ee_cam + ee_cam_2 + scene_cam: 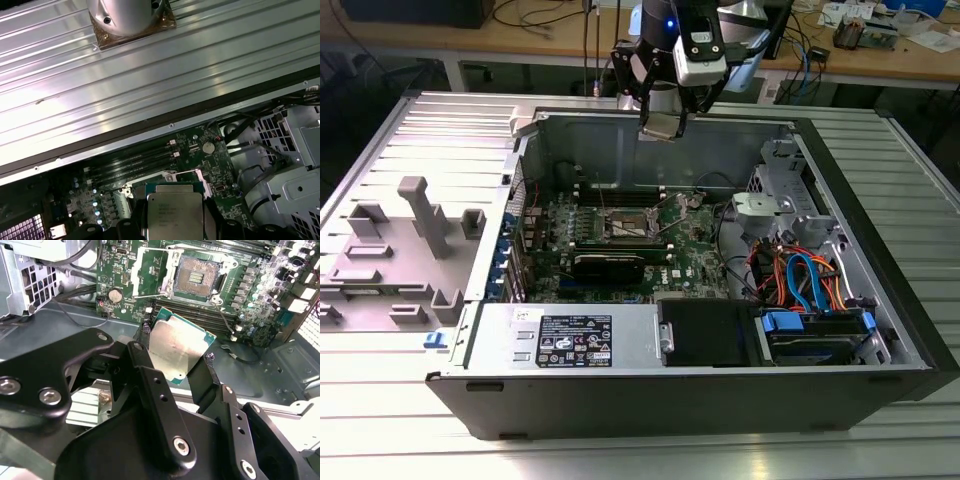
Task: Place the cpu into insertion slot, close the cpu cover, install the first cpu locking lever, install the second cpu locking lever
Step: 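Place the cpu into insertion slot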
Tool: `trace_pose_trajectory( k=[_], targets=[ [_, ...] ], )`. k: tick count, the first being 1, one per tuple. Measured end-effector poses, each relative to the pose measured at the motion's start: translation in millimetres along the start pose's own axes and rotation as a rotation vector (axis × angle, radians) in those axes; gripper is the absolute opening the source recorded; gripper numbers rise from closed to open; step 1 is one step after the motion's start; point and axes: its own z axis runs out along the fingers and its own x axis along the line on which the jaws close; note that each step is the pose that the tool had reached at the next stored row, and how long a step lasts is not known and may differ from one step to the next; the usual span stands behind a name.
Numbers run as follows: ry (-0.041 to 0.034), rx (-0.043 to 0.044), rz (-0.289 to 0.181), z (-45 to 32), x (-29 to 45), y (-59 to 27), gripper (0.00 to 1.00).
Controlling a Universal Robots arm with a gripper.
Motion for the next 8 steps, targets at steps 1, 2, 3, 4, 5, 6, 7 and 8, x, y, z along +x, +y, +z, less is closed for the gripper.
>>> trace_pose_trajectory(
  k=[1, 2, 3, 4, 5, 6, 7, 8],
  targets=[
    [0.0001, -0.0006, 0.000, 0.0, -0.1, -0.2, 0.55],
    [0.0002, -0.0010, 0.001, 0.0, -0.1, -0.3, 0.55],
    [0.0004, -0.0016, 0.001, 0.0, -0.1, -0.4, 0.55],
    [0.0006, -0.0023, 0.002, -0.1, -0.2, -0.6, 0.55],
    [0.0014, -0.0070, 0.007, 0.0, -0.2, -0.6, 0.55],
    [0.0020, -0.0105, 0.011, 0.1, -0.2, -0.6, 0.55],
    [0.0023, -0.0125, 0.014, 0.0, -0.2, -0.6, 0.55],
    [0.0031, -0.0164, 0.018, 0.1, -0.3, -0.7, 0.55]
  ],
)
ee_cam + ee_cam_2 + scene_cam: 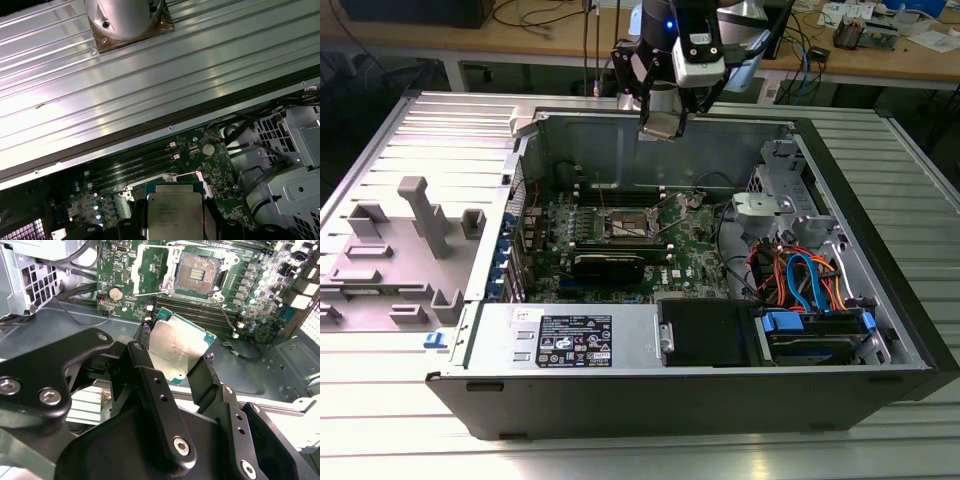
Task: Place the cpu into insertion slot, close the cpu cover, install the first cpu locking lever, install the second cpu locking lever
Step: 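Place the cpu into insertion slot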
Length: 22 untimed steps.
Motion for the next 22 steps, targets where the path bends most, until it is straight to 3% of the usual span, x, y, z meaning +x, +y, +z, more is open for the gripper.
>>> trace_pose_trajectory(
  k=[8, 22],
  targets=[
    [0.0065, -0.0236, 0.012, -0.2, -0.6, -1.8, 0.55],
    [0.0111, -0.0415, 0.022, -0.5, -1.2, -3.6, 0.55]
  ],
)
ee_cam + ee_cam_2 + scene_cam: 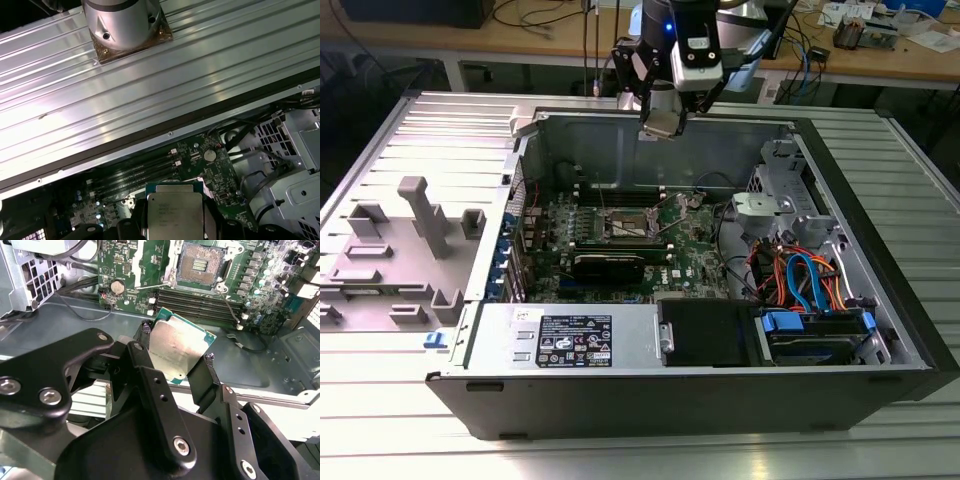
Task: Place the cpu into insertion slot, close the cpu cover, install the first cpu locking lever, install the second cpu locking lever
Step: 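Place the cpu into insertion slot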
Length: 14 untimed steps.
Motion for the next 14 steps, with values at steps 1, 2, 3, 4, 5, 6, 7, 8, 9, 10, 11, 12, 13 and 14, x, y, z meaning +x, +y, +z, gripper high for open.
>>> trace_pose_trajectory(
  k=[1, 2, 3, 4, 5, 6, 7, 8, 9, 10, 11, 12, 13, 14],
  targets=[
    [0.0002, -0.0010, 0.001, 0.0, 0.0, -0.1, 0.55],
    [0.0000, -0.0020, 0.004, 0.0, 0.0, -0.1, 0.55],
    [-0.0006, -0.0025, 0.009, 0.0, -0.1, 0.0, 0.55],
    [-0.0022, -0.0029, 0.018, 0.0, -0.1, -0.1, 0.55],
    [-0.0035, -0.0034, 0.026, 0.0, -0.1, -0.1, 0.55],
    [-0.0049, -0.0039, 0.034, 0.0, -0.1, -0.1, 0.55],
    [-0.0061, -0.0044, 0.041, 0.0, -0.1, -0.1, 0.55],
    [-0.0074, -0.0047, 0.048, 0.0, -0.1, -0.1, 0.55],
    [-0.0082, -0.0052, 0.054, 0.0, -0.1, -0.2, 0.55],
    [-0.0095, -0.0058, 0.062, 0.0, -0.1, -0.2, 0.55],
    [-0.0109, -0.0064, 0.071, 0.0, -0.1, -0.2, 0.55],
    [-0.0117, -0.0067, 0.075, 0.0, -0.1, -0.2, 0.55],
    [-0.0123, -0.0070, 0.079, 0.0, -0.1, -0.2, 0.55],
    [-0.0134, -0.0077, 0.086, 0.0, -0.1, -0.3, 0.55]
  ],
)
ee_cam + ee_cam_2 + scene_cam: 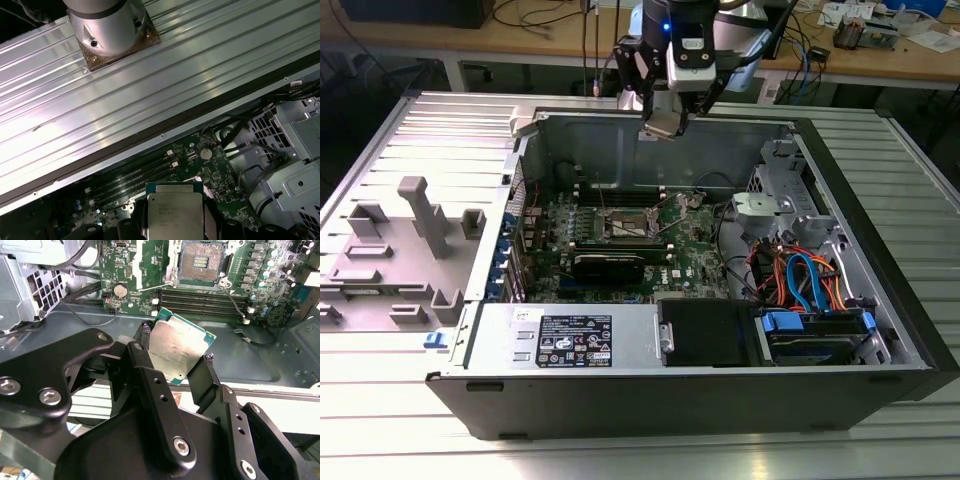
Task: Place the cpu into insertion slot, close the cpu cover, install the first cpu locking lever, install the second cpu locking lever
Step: 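Place the cpu into insertion slot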
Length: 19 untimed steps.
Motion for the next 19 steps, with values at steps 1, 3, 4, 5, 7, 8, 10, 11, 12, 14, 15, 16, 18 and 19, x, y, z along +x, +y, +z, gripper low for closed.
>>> trace_pose_trajectory(
  k=[1, 3, 4, 5, 7, 8, 10, 11, 12, 14, 15, 16, 18, 19],
  targets=[
    [-0.0005, -0.0003, 0.003, 0.0, 0.0, 0.0, 0.55],
    [-0.0021, -0.0013, 0.014, 0.0, 0.0, -0.1, 0.55],
    [-0.0027, -0.0016, 0.018, 0.0, 0.0, -0.1, 0.55],
    [-0.0035, -0.0020, 0.022, 0.0, 0.0, -0.1, 0.55],
    [-0.0045, -0.0026, 0.028, 0.0, 0.0, -0.1, 0.55],
    [-0.0047, -0.0027, 0.031, 0.0, 0.0, -0.1, 0.55],
    [-0.0054, -0.0032, 0.035, 0.0, 0.0, -0.1, 0.55],
    [-0.0061, -0.0034, 0.039, 0.0, 0.0, -0.1, 0.55],
    [-0.0069, -0.0041, 0.044, 0.0, 0.0, -0.1, 0.55],
    [-0.0084, -0.0047, 0.053, 0.1, -0.1, -0.1, 0.55],
    [-0.0093, -0.0049, 0.059, 0.1, -0.1, -0.1, 0.55],
    [-0.0098, -0.0052, 0.062, 0.1, -0.1, -0.1, 0.55],
    [-0.0108, -0.0057, 0.068, 0.1, 0.0, -0.1, 0.55],
    [-0.0110, -0.0058, 0.069, 0.1, 0.0, -0.1, 0.55]
  ],
)
